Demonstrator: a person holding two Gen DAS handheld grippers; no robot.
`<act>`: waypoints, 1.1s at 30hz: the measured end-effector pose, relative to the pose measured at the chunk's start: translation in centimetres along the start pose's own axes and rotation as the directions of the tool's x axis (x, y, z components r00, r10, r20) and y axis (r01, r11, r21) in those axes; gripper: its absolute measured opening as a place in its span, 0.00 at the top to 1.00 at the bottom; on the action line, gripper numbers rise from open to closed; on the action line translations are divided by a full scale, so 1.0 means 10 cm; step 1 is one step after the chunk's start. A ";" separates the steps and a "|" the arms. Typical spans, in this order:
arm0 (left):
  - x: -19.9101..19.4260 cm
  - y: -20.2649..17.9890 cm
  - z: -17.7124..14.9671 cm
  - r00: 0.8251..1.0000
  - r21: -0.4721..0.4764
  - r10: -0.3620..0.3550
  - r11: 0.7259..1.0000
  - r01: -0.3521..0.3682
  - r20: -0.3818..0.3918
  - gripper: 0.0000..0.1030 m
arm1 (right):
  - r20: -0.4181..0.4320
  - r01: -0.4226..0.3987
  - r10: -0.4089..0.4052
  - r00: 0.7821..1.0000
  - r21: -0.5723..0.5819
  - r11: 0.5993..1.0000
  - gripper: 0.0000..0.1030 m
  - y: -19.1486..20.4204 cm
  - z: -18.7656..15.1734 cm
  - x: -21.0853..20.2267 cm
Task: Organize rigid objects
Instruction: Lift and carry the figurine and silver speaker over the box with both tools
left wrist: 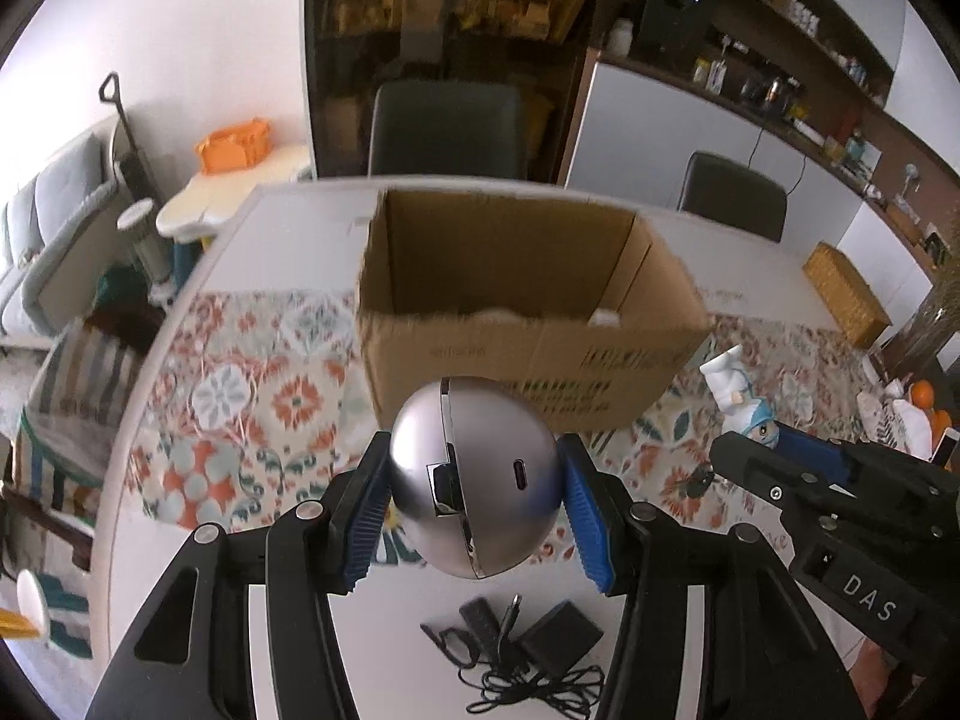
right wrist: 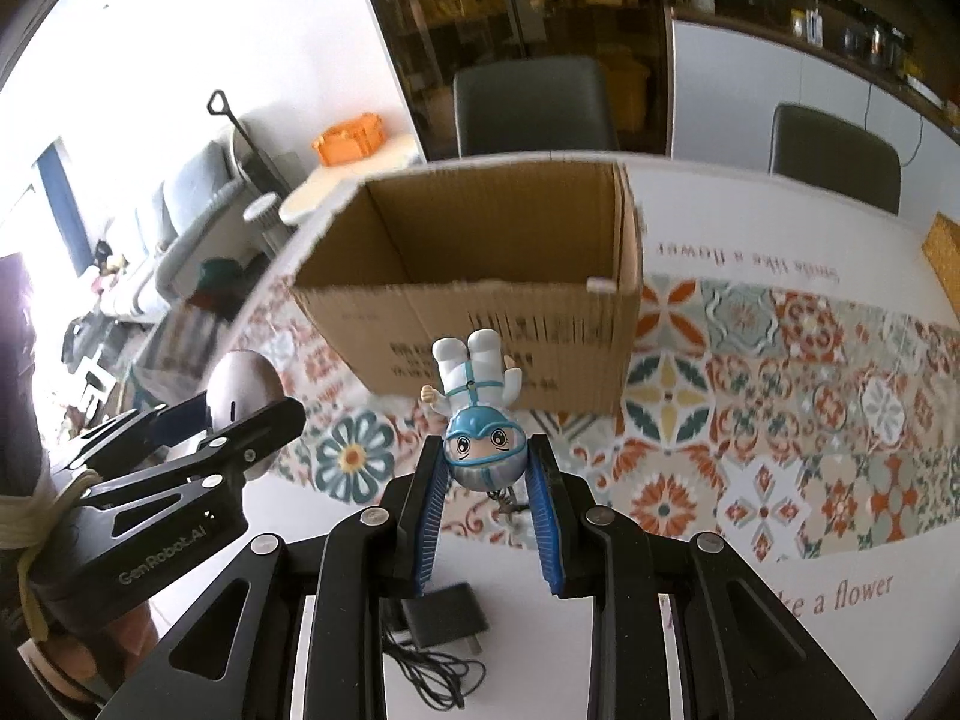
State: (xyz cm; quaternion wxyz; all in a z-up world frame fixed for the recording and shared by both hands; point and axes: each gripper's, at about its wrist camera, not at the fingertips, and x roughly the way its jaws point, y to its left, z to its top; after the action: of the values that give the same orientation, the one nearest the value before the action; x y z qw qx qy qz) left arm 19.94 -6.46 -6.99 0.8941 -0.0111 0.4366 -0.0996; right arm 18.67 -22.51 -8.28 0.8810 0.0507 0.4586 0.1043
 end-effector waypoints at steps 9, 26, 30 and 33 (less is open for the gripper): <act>-0.18 -0.02 0.28 0.996 0.021 -0.013 1.000 0.012 0.083 0.48 | 0.092 -0.020 0.020 0.996 -0.008 1.000 0.73 0.06 0.25 -0.23; -0.10 0.05 0.87 0.991 0.025 -0.013 1.000 0.010 0.133 0.48 | 0.169 -0.044 0.046 0.985 -0.014 0.999 0.73 0.07 0.86 -0.21; -0.01 0.04 0.99 0.992 0.029 -0.010 1.000 0.006 0.123 0.48 | 0.159 -0.035 0.038 0.987 -0.019 0.999 0.73 0.05 1.00 -0.12; 0.09 0.06 1.08 0.994 0.023 -0.011 1.000 0.008 0.107 0.48 | 0.151 -0.031 0.034 0.988 -0.024 0.999 0.73 0.04 1.09 -0.05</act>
State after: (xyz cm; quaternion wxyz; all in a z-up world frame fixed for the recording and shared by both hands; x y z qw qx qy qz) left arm 29.01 -6.79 -1.11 0.9157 -0.0082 0.3869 -0.1080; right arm 27.22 -22.18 -1.57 0.9121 0.0563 0.3882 0.1194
